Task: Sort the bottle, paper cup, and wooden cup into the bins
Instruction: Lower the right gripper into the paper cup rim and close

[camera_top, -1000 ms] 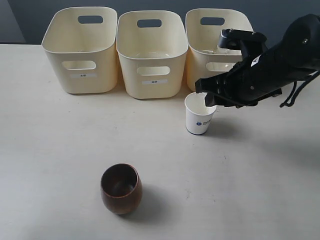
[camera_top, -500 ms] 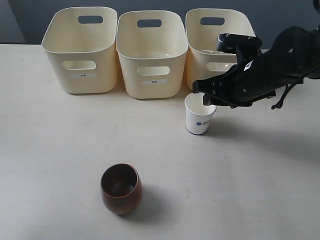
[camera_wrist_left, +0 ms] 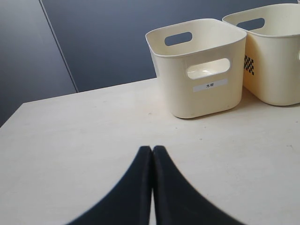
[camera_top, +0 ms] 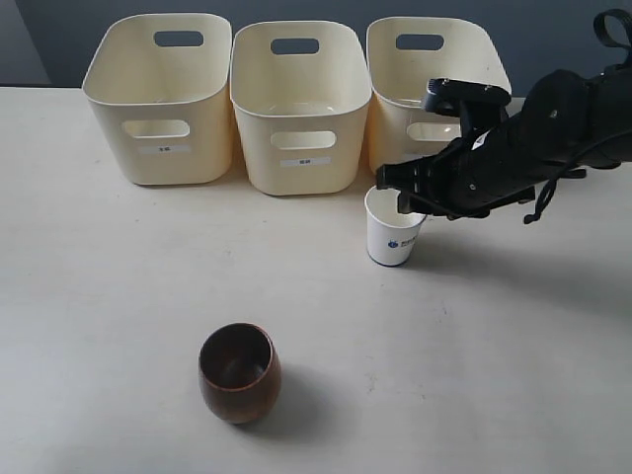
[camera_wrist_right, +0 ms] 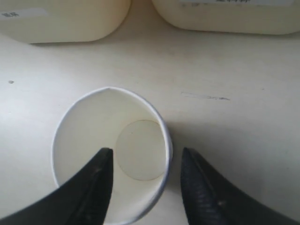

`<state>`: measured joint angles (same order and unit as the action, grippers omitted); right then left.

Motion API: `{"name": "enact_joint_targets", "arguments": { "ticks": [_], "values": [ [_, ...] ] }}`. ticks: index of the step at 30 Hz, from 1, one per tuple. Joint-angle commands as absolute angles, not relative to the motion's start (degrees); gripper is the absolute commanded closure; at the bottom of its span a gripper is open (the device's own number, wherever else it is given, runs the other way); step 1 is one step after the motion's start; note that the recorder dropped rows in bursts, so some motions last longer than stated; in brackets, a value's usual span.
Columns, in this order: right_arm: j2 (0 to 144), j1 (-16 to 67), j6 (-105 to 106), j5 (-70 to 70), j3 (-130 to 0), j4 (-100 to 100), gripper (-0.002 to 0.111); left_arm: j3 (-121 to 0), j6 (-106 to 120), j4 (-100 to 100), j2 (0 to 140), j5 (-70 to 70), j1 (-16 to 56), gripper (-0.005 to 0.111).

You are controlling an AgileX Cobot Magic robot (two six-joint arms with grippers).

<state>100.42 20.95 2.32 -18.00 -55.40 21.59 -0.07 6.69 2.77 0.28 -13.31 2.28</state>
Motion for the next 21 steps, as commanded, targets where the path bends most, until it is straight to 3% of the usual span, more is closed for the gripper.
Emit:
{"name": "enact_joint_targets", "arguments": {
  "ticks": [1, 16, 19, 21],
  "values": [
    [100.62, 20.70, 2.34, -17.43, -55.13, 22.56, 0.064, 0.00, 6.58, 2.59, 0.00, -13.26, 2.47, 0.107],
    [102.89, 20.70, 2.34, -17.23, -55.13, 22.56, 0.065, 0.00, 6.58, 2.59, 0.00, -13.26, 2.47, 0.107],
    [102.89, 20.70, 2.34, -17.46, -55.13, 22.56, 0.079, 0.00, 6.58, 2.59, 0.00, -13.26, 2.47, 0.107],
    [102.89, 20.70, 2.46, -17.73, -55.13, 22.32, 0.096, 0.00, 6.58, 2.59, 0.00, -13.26, 2.47, 0.107]
  ]
}}
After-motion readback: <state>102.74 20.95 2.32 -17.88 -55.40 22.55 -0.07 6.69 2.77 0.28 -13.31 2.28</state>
